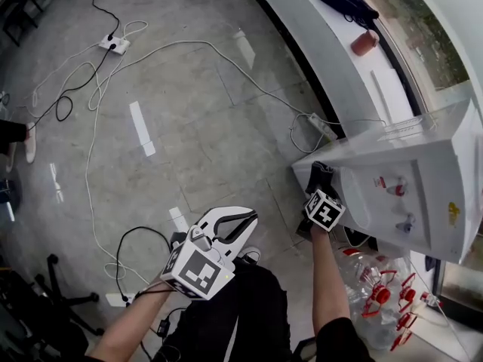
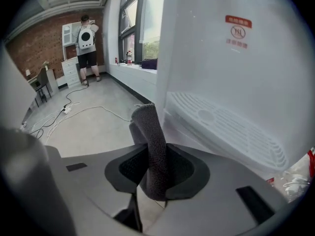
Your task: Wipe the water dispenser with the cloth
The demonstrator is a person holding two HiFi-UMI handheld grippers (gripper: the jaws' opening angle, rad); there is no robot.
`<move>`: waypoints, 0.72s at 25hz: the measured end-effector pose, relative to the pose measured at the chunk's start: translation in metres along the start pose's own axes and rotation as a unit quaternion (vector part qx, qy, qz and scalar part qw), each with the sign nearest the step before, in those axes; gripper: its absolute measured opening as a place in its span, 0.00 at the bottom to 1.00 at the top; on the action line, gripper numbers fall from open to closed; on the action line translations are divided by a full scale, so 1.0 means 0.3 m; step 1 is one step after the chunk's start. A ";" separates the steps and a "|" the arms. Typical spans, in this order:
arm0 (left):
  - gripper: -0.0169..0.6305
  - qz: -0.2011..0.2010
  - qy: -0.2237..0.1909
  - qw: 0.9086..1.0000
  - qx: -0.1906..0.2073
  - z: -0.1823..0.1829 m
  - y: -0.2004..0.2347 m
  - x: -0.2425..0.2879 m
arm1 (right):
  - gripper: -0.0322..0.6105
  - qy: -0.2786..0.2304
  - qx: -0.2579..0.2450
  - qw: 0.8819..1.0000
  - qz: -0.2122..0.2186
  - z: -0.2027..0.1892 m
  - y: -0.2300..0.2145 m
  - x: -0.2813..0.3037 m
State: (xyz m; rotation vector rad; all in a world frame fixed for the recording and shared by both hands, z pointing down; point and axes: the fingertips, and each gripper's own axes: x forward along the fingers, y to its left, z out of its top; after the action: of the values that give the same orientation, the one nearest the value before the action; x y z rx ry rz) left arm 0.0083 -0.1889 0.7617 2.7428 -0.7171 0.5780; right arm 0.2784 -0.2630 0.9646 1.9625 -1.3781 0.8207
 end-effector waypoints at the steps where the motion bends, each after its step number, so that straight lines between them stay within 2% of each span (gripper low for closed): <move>1: 0.06 0.000 0.001 1.000 0.000 -0.016 0.000 0.008 | 0.22 0.001 0.006 1.000 -0.012 -0.006 -0.029 0.011; 7: 0.06 -0.003 0.001 1.000 -0.009 -0.056 -0.012 0.066 | 0.22 0.029 0.009 0.997 -0.074 -0.132 -0.238 0.010; 10: 0.06 -0.014 0.000 1.000 -0.006 -0.038 -0.044 0.080 | 0.22 0.048 0.005 0.994 -0.099 -0.210 -0.350 -0.044; 18: 0.06 -0.034 0.004 0.999 0.002 0.036 -0.114 0.085 | 0.22 0.086 0.043 0.982 -0.160 -0.353 -0.605 -0.207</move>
State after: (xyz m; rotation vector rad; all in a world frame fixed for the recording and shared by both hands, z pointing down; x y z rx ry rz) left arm 0.0494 -0.1740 0.7583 2.7548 -0.6201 0.5746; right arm 0.4187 -0.0947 0.9616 2.0544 -0.9114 0.8815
